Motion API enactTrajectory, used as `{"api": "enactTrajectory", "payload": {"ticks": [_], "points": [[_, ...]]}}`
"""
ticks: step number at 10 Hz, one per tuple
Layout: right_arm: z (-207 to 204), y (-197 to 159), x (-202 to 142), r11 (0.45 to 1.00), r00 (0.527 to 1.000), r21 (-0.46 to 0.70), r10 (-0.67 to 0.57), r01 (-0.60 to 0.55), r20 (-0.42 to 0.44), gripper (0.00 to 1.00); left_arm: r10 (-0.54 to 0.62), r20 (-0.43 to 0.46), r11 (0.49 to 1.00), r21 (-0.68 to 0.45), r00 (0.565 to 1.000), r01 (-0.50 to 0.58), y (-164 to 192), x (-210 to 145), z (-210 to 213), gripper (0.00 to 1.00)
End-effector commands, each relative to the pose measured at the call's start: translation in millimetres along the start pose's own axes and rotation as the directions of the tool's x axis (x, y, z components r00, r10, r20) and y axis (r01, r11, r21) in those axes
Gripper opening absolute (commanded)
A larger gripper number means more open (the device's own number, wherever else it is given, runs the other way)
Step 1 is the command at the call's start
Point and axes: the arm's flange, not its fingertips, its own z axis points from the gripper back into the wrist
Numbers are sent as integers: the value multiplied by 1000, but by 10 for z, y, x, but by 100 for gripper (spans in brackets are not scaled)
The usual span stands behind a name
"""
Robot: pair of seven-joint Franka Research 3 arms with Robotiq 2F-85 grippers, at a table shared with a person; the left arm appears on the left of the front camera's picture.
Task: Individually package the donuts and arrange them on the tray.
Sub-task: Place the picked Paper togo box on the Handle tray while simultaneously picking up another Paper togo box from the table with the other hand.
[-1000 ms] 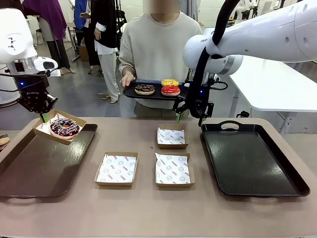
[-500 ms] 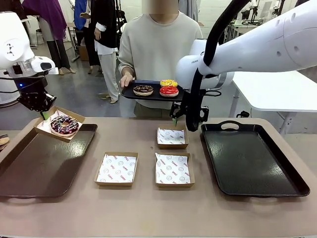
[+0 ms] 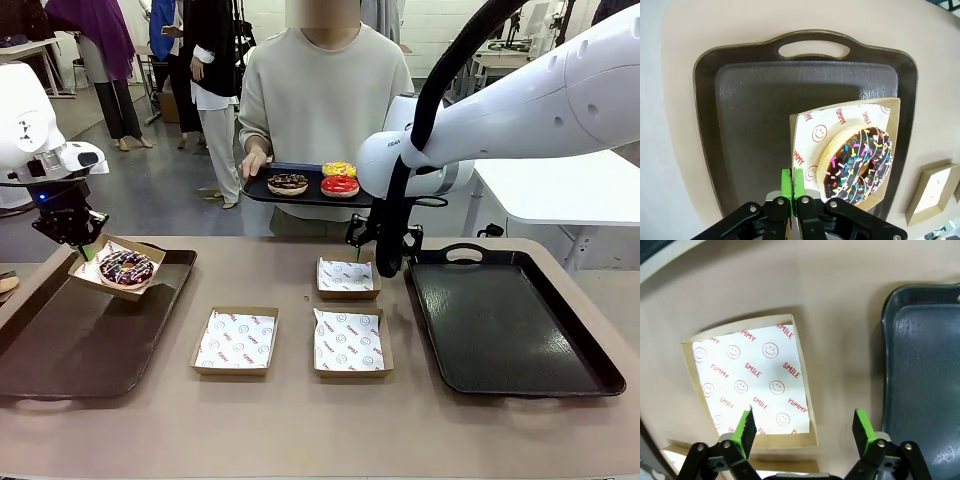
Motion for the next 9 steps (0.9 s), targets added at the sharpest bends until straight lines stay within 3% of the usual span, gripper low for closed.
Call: {"api": "enactTrajectory", "payload": {"ticks": [1,9], "points": [[-101,57,-5,997,997,-26,78,-77,15,100,13,4,999,-37,1000,-13,52,53,93,1],[-267,7,206,983,985,-63,171,-172,-27,100,57,-74,997,-38,996,-60,91,296,-135,1]]}}
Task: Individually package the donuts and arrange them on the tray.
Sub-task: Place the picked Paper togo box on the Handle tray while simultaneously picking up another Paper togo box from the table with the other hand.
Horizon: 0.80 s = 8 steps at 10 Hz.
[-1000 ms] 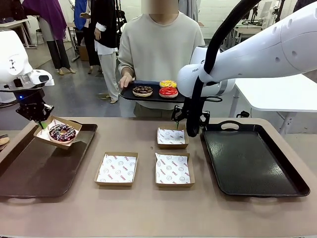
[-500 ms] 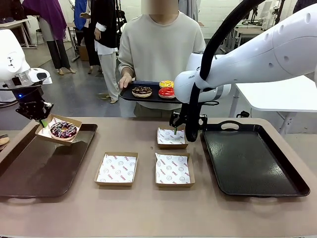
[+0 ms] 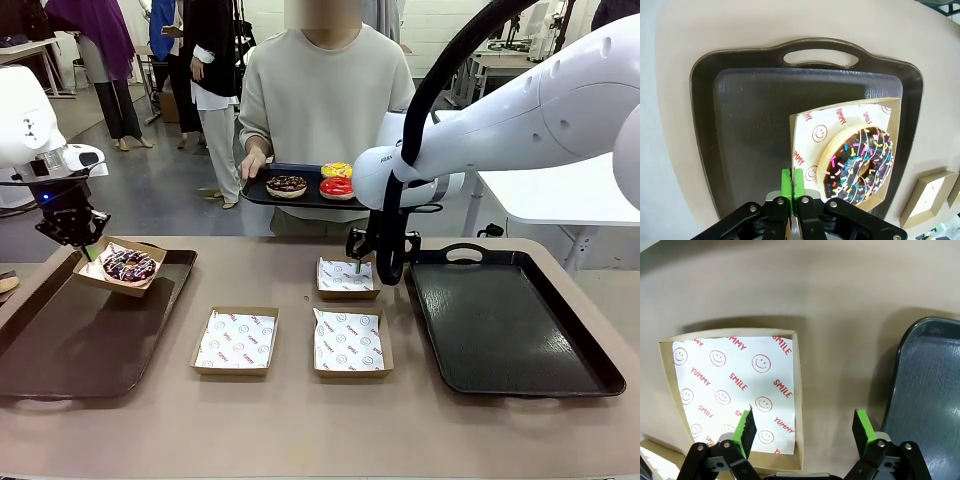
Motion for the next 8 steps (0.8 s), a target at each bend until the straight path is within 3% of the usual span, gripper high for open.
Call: {"api": "enactTrajectory", "payload": {"ticks": [1,8], "points": [[-6,9,64,999,1000,-21,29,-29,2,100,22,-28,1000,-11,999,-23,-5,117,-23,1],[-171,38,84,998,998,-42,51,-51,-23,100,39,-58,999,21,998,-38,3,166,-192,1]]}}
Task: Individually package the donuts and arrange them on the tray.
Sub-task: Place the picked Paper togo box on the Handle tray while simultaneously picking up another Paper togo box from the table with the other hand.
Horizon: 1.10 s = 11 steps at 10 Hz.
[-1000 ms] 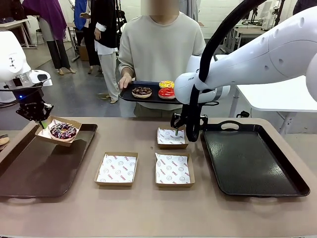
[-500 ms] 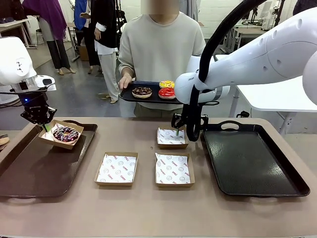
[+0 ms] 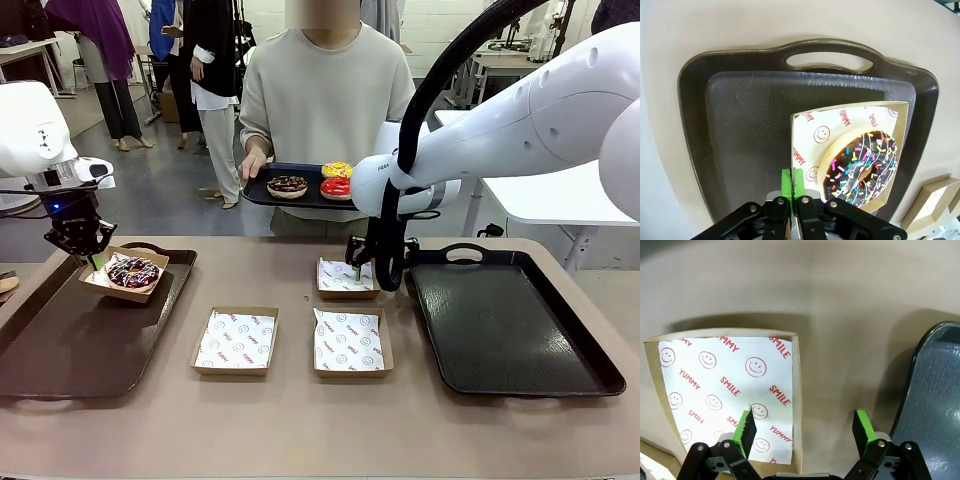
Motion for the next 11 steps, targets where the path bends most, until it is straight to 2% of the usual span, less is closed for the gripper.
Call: {"api": "enactTrajectory", "payload": {"ticks": [1,2,3,4,5,6,7,11], "points": [[13,33,79,999,1000,-34,29,-29,7,100,24,-14,1000,16,1000,-23,-13,44,49,1],[12,36,82,999,999,-31,35,-35,10,100,24,-19,1000,11,1000,-24,-13,48,49,1],[25,40,81,999,999,-23,38,-38,21,41,19,-20,1000,8,1000,-18,-10,49,46,56],[50,45,74,999,999,-25,36,-35,27,41,18,-23,1000,8,1000,-17,-6,52,42,57],[83,48,62,999,999,-35,36,-35,33,0,17,-25,1000,7,1000,-17,-4,55,44,100],[104,39,63,999,999,-40,31,-29,35,36,18,-27,1000,4,999,-18,-1,62,46,60],[103,35,67,999,999,-41,26,-25,35,0,17,-31,1000,1,999,-17,-1,68,40,100],[114,33,67,998,999,-57,17,-16,31,0,17,-34,1000,1,999,-17,16,79,44,100]]}}
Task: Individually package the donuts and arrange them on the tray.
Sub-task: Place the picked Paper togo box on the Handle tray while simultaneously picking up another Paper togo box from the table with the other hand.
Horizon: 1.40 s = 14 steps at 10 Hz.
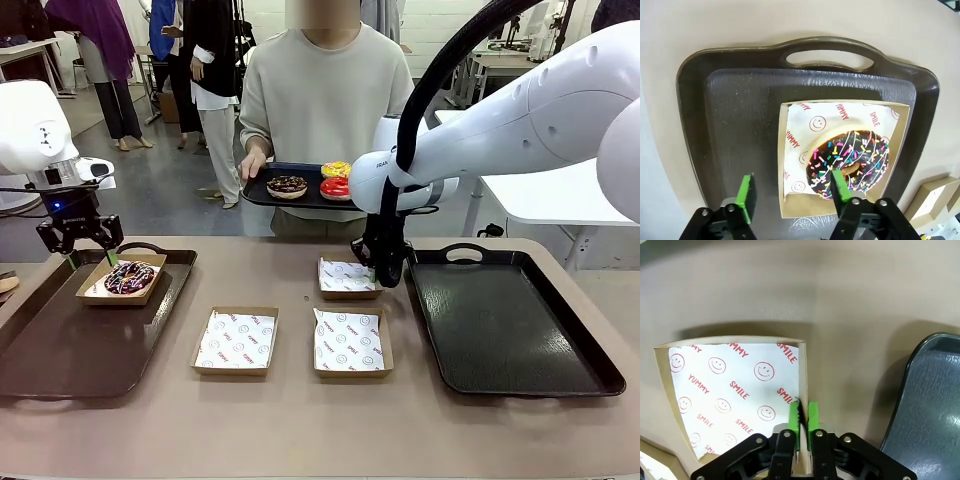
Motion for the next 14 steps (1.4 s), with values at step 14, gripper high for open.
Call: {"api": "enactTrajectory", "payload": {"ticks": [14], "points": [[1510,209,-115,999,997,10,-49,50,-59,0,-74,261,776,-591,962,220,538,-2073,1210,100]]}}
